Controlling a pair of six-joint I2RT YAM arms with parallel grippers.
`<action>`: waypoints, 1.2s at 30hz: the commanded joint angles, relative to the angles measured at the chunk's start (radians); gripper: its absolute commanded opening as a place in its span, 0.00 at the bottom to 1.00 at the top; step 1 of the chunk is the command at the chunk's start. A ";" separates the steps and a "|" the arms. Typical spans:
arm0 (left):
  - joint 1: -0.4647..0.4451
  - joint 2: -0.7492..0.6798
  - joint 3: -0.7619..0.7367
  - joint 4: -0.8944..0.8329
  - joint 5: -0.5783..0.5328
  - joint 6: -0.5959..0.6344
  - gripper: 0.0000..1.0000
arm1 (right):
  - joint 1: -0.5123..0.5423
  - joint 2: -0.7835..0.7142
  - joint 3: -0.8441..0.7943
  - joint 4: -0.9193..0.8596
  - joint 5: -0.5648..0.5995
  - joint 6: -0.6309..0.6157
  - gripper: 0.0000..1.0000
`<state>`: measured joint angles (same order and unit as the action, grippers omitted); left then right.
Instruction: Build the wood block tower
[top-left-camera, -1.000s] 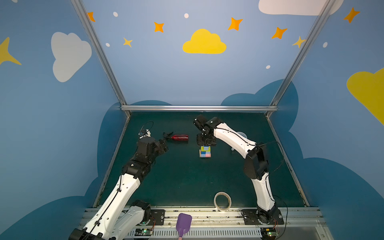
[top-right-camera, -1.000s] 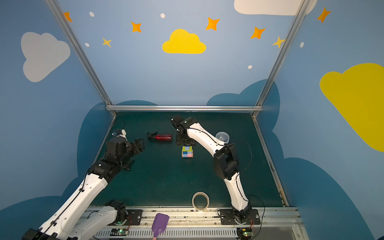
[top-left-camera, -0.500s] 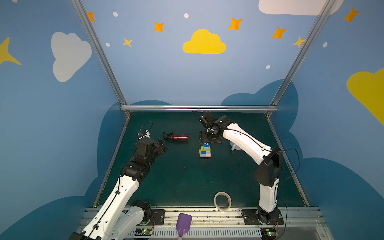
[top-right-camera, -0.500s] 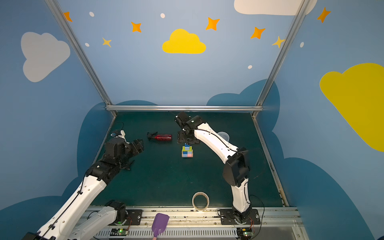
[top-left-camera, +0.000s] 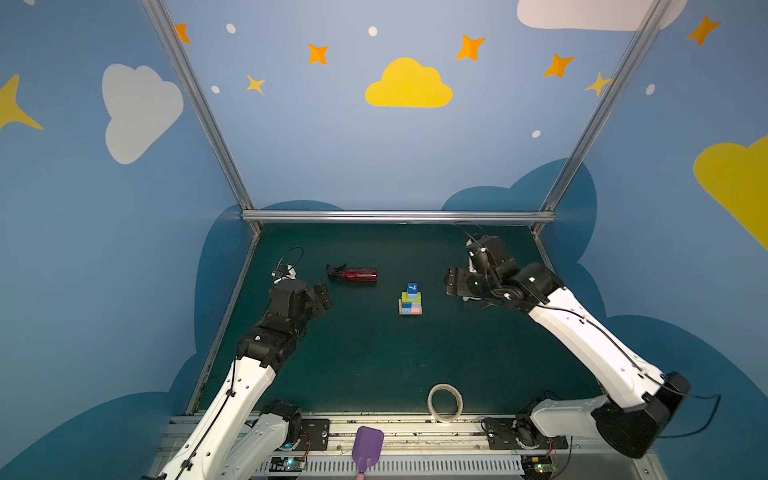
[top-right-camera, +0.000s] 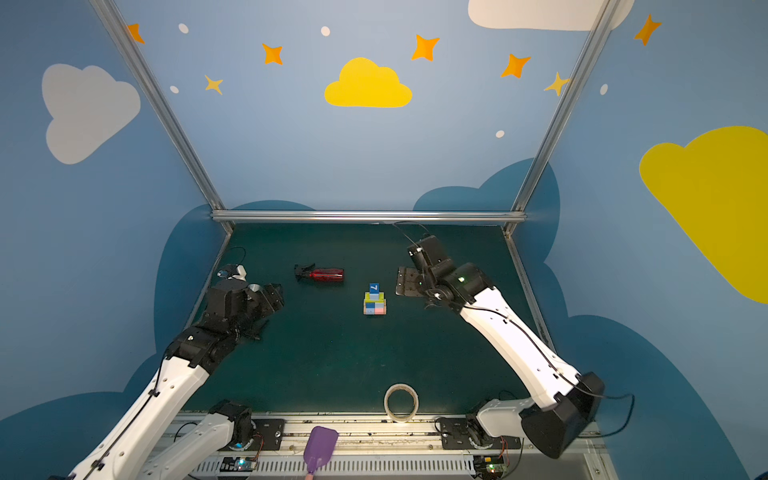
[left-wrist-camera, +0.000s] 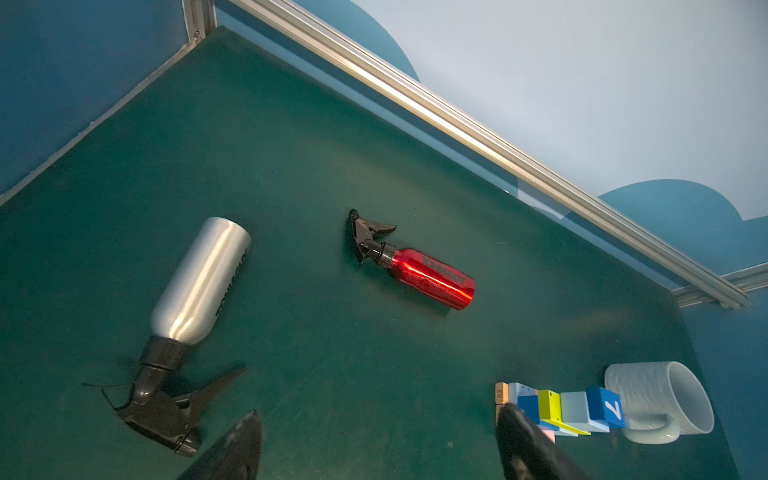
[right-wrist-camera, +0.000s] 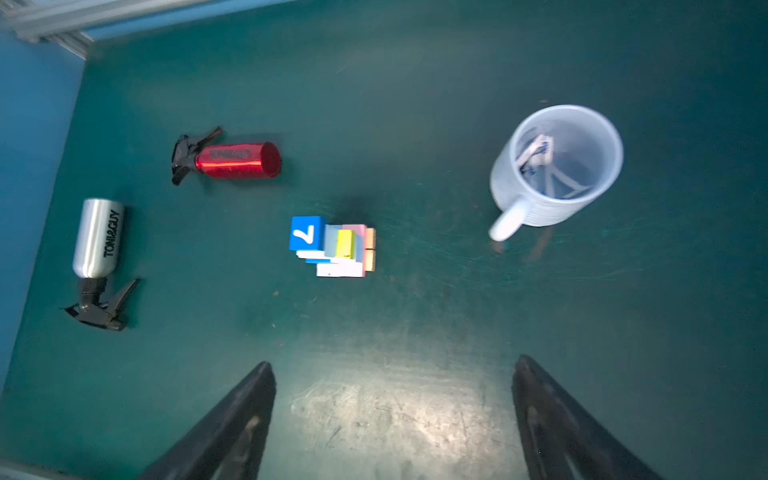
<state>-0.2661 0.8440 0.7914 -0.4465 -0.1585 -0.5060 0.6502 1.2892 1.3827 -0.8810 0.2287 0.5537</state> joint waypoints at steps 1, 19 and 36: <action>0.006 -0.019 0.030 -0.028 -0.023 0.022 0.91 | -0.025 -0.138 -0.118 0.107 0.054 -0.068 0.89; 0.006 -0.056 -0.169 0.168 -0.257 0.119 1.00 | -0.281 -0.611 -0.861 0.680 0.250 -0.394 0.96; 0.038 0.106 -0.402 0.613 -0.323 0.353 1.00 | -0.550 -0.357 -1.055 1.183 -0.064 -0.445 0.96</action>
<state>-0.2474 0.9386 0.4133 0.0238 -0.4740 -0.2325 0.1234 0.9012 0.3511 0.1558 0.2279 0.1284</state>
